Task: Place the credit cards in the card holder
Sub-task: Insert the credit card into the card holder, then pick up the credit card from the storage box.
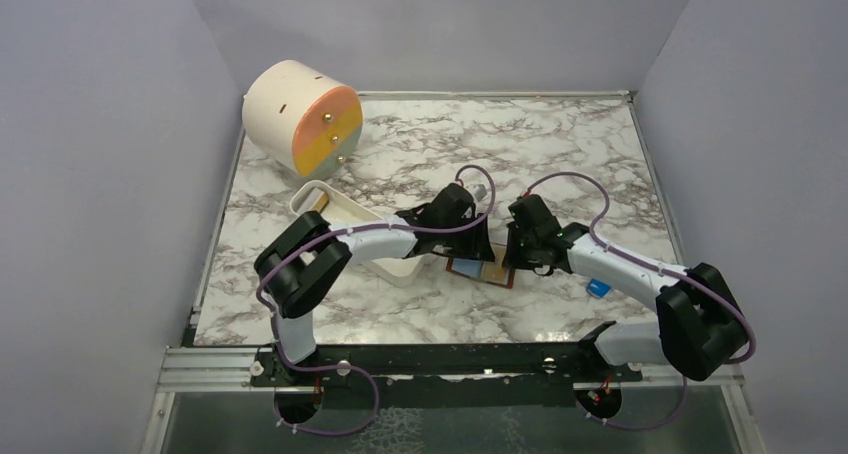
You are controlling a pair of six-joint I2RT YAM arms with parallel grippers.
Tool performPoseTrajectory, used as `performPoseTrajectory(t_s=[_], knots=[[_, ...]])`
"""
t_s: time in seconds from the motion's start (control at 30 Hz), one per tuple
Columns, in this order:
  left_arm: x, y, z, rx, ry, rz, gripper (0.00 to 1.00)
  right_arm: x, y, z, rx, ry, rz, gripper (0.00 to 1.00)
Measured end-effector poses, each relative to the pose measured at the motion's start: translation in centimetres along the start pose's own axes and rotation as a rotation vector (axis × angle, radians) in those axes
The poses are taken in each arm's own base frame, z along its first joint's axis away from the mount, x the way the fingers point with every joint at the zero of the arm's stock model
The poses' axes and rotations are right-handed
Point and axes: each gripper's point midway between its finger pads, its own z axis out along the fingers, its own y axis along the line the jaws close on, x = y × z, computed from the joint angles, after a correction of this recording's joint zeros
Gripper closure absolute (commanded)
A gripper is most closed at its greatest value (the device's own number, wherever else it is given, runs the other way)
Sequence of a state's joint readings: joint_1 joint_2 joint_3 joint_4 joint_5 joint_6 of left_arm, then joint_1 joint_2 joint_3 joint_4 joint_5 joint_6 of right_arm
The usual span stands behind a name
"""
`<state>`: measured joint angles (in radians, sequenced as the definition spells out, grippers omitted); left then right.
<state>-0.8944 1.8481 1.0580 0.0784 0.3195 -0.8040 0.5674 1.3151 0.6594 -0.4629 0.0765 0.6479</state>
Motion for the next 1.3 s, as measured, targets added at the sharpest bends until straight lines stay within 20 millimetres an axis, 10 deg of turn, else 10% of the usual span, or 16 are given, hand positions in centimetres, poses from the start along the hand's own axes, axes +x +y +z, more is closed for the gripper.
performPoseTrajectory(t_s=[0.33,0.57,1.03,1.3], knots=[[-9.0,0.7,-8.6,-0.139,-0.209,0.161,0.57,-1.9,1.9,-1.3,-0.071,-0.044,-0.004,0.82],[-13.0,6.7,-14.8,-0.336,-0.298,0.243,0.57,-2.1,2.9,-1.6,-0.117,-0.034,0.003,0.71],[-14.5,16.7,-24.6,-0.725,-0.317,0.405,0.54,-2.4,3.7,0.3,-0.098,0.027,0.003,0.55],[-12.2,23.2,-28.6,-0.897,-0.269,0.408,0.55,-1.4,2.9,1.4,-0.039,0.067,-0.008,0.56]])
